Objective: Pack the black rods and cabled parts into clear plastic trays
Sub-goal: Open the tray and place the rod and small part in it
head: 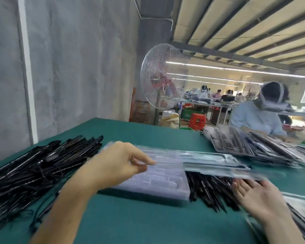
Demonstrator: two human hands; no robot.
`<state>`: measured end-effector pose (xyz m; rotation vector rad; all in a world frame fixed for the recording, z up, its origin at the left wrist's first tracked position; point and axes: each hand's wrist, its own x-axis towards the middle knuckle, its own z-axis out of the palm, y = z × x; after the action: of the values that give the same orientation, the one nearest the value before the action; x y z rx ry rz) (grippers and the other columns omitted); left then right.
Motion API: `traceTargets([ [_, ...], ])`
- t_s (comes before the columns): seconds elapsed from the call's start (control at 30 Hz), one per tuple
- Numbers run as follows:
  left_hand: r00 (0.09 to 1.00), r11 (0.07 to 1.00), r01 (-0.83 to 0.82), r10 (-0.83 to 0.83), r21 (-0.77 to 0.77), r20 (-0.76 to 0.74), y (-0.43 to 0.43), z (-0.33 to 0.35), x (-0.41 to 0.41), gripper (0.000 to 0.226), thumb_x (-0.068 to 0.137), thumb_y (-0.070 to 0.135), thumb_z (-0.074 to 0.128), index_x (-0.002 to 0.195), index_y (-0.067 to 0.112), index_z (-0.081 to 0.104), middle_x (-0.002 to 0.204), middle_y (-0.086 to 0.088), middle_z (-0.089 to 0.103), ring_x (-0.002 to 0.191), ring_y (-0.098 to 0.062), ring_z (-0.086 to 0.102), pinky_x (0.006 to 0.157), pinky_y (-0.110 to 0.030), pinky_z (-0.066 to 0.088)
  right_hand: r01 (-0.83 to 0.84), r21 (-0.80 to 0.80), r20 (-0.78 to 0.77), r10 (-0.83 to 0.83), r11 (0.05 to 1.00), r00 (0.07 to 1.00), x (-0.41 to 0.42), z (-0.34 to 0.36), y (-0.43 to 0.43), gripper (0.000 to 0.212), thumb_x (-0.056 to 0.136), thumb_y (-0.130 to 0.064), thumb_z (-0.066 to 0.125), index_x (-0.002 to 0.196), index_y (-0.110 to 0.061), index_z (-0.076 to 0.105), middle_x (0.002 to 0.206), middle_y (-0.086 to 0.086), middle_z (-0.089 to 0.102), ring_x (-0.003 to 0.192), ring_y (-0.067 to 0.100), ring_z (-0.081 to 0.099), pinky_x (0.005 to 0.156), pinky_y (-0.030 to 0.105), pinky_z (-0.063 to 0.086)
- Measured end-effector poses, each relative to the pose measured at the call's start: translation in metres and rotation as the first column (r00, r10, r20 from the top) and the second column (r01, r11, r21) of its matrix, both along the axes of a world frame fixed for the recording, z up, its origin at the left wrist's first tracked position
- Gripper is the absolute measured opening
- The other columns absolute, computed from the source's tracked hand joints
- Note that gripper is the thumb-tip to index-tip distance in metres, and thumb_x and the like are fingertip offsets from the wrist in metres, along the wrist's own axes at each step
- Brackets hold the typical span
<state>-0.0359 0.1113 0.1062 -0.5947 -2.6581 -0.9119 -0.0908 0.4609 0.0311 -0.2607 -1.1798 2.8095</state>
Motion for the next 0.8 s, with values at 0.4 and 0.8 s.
traceTargets([
  [0.4, 0.876, 0.931, 0.336, -0.252, -0.145, 0.412, -0.011, -0.112, 0.071, 0.033, 0.072, 0.032, 0.08, 0.091, 0.055, 0.068, 0.1, 0.022, 0.063, 0.088, 0.002, 0.06, 0.083, -0.024, 0.051, -0.499, 0.866, 0.499, 0.04, -0.001, 0.866, 0.079, -0.033, 0.01, 0.022, 0.093, -0.022, 0.055, 0.105, -0.004, 0.059, 0.084, 0.009, 0.051, 0.062, 0.016, 0.045, 0.05, 0.022, 0.041],
  [0.8, 0.983, 0.99, -0.133, 0.126, 0.044, 0.131, -0.039, -0.143, 0.053, 0.019, 0.08, 0.037, 0.071, 0.097, 0.045, 0.067, 0.104, 0.018, 0.065, 0.098, -0.001, 0.06, 0.081, -0.02, 0.044, -0.034, 0.999, 0.037, -0.096, 0.034, 0.995, 0.098, -0.085, -0.035, 0.076, 0.082, -0.014, 0.07, 0.145, -0.017, 0.027, 0.137, 0.014, 0.044, 0.122, 0.028, 0.045, 0.097, 0.035, 0.04],
])
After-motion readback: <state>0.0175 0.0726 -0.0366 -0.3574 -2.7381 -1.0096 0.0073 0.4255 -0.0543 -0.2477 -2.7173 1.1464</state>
